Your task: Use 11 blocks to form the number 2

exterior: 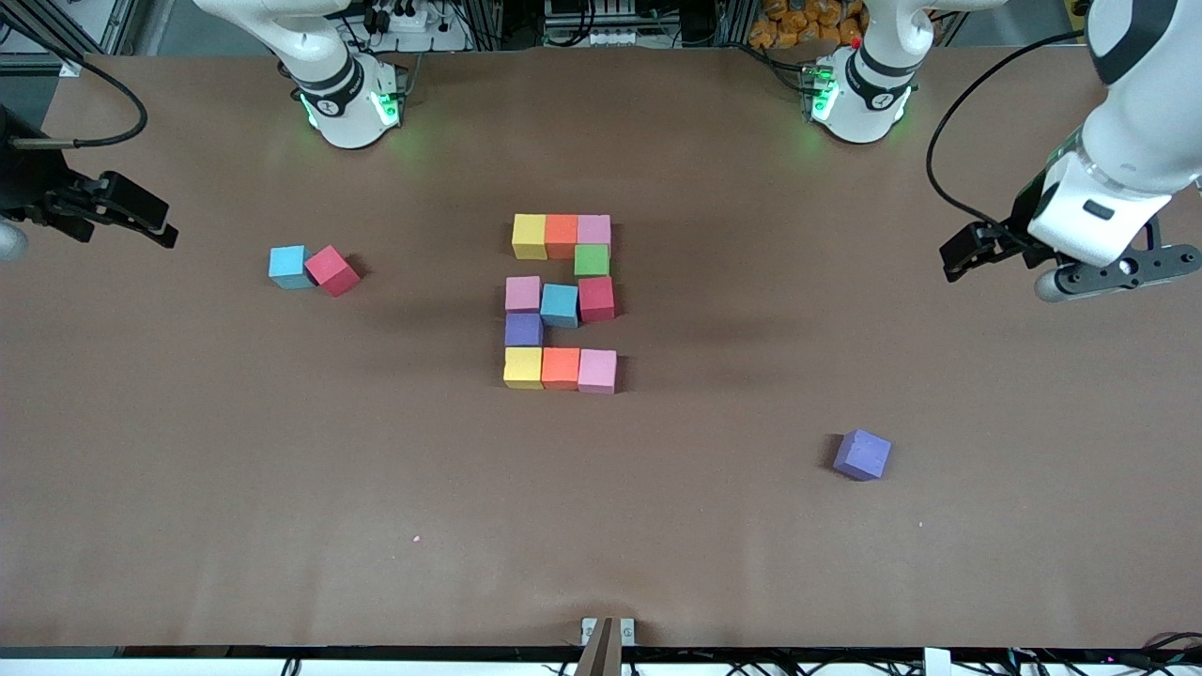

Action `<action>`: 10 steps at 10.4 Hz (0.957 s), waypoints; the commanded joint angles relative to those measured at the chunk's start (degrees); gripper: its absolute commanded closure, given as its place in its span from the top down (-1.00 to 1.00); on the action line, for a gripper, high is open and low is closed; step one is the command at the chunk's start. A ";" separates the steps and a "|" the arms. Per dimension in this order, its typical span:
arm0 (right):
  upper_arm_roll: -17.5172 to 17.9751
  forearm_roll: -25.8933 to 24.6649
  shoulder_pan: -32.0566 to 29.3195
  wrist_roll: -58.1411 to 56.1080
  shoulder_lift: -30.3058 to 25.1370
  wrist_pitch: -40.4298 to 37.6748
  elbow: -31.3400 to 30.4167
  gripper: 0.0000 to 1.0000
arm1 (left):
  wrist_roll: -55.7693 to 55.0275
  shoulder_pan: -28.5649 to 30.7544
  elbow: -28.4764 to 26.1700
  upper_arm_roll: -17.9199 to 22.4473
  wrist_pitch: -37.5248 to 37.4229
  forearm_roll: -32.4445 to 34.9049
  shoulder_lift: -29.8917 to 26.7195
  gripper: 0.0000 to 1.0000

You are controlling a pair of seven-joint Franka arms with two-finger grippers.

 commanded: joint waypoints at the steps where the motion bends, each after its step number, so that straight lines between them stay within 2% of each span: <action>1: 0.48 0.29 -0.55 0.31 0.32 -0.19 0.48 1.00 | 5.71 -0.46 3.89 0.70 -1.60 -0.24 -0.28 1.00; 4: 0.48 0.29 -0.47 0.66 0.32 -0.45 0.48 1.00 | 8.16 0.51 5.30 0.17 -4.94 -0.16 -0.02 1.00; 8: 0.48 0.29 -0.46 0.66 0.32 -0.54 0.40 1.00 | 9.23 0.43 5.22 -0.09 -6.53 -3.67 -0.20 1.00; 10: 0.48 0.29 -0.55 0.66 0.24 -0.45 0.48 1.00 | 9.41 0.16 5.48 -0.09 -6.62 -3.24 -0.20 1.00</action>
